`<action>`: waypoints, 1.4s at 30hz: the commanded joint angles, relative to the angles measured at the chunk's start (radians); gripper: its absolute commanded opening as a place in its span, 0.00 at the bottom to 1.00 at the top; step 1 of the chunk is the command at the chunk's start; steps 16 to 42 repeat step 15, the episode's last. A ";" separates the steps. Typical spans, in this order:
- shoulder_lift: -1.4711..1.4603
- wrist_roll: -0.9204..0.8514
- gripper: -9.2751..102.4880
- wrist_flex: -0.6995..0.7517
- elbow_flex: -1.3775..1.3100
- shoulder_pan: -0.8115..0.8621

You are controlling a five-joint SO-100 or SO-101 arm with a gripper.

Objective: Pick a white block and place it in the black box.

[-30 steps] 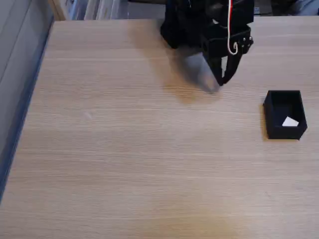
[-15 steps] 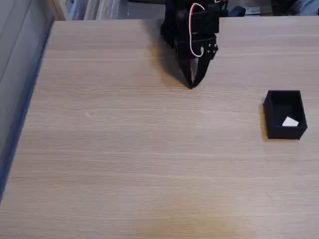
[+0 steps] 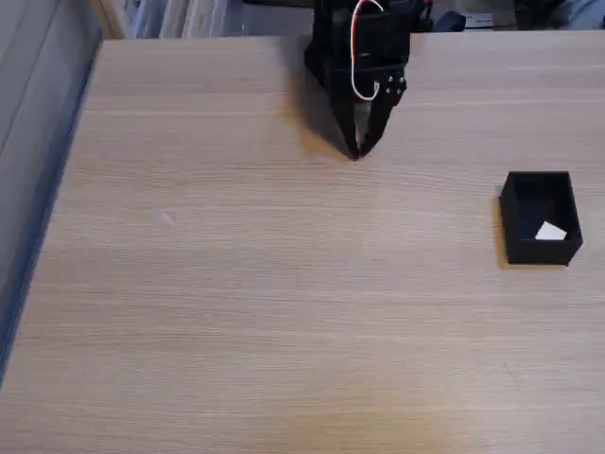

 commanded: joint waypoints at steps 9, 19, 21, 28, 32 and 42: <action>0.006 0.002 0.08 0.006 0.015 0.020; 0.006 0.002 0.08 0.006 0.015 0.000; 0.006 0.002 0.08 0.006 0.015 0.000; 0.006 0.002 0.08 0.006 0.015 0.000; 0.006 0.002 0.08 0.006 0.015 0.000; 0.006 0.002 0.08 0.006 0.015 0.000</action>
